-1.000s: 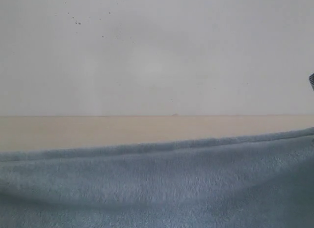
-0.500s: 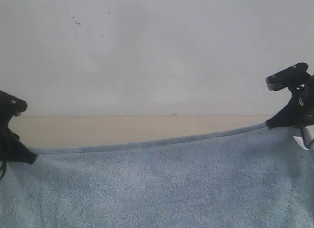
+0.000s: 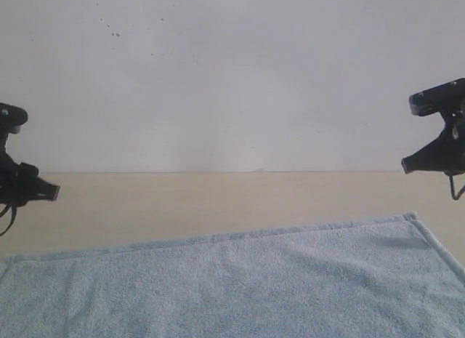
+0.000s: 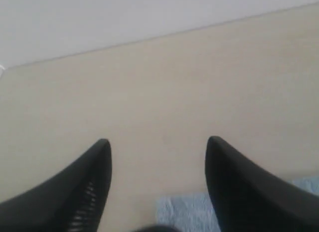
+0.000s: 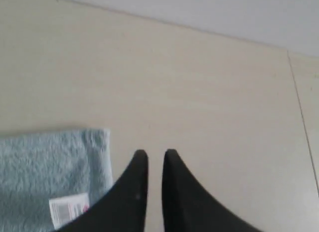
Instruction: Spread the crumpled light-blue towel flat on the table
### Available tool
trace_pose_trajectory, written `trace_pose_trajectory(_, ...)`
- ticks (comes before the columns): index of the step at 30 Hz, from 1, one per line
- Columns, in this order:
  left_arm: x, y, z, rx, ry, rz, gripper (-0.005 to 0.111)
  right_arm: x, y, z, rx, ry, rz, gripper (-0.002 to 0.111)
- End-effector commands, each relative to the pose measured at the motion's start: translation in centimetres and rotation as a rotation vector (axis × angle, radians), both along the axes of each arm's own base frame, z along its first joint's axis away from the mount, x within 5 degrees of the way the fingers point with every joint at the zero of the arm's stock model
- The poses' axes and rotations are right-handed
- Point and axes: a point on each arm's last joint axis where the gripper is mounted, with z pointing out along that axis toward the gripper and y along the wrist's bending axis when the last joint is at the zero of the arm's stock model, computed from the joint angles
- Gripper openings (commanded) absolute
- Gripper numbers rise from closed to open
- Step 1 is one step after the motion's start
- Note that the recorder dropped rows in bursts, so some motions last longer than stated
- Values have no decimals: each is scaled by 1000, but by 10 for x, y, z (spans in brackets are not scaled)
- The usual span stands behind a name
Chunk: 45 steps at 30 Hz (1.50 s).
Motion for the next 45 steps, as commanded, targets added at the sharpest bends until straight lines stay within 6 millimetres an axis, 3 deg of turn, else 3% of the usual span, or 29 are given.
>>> trace_pose_trajectory(1, -37, 7, -3, -9, 34, 10, 50, -36, -6, -6, 26, 45, 1, 0)
trace_pose_trajectory(6, -68, 8, -1, -86, 34, 11, 47, -74, -1, -21, 75, 68, 33, 0)
trace_pose_trajectory(10, -79, 4, 0, -156, 31, -28, 47, -94, -1, -35, 101, 123, 14, 0)
trace_pose_trajectory(16, -93, 4, -17, -200, 92, -3, 47, -119, 0, -54, 163, 216, -52, 0)
trace_pose_trajectory(19, -100, 3, -11, -218, 68, -18, 47, -134, 4, -40, 206, 119, -35, 0)
trace_pose_trajectory(22, -109, 3, 7, -247, -10, -33, 47, -150, 7, -19, 257, -29, -12, 0)
trace_pose_trajectory(29, -147, -3, 39, -330, -173, -181, 47, -191, 9, 22, 338, -234, -29, 0)
trace_pose_trajectory(35, -184, -1, 53, -374, -309, -240, 47, -233, 12, 34, 359, -335, -2, 0)
trace_pose_trajectory(40, -213, 3, 68, -418, -459, -265, 47, -270, 32, 41, 369, -406, 160, 0)
trace_pose_trajectory(42, -225, 5, 71, -447, -511, -270, 42, -282, 38, 46, 383, -436, 215, 0)
trace_pose_trajectory(45, -239, 5, 72, -498, -571, -288, 26, -296, 44, 54, 408, -475, 280, 0)
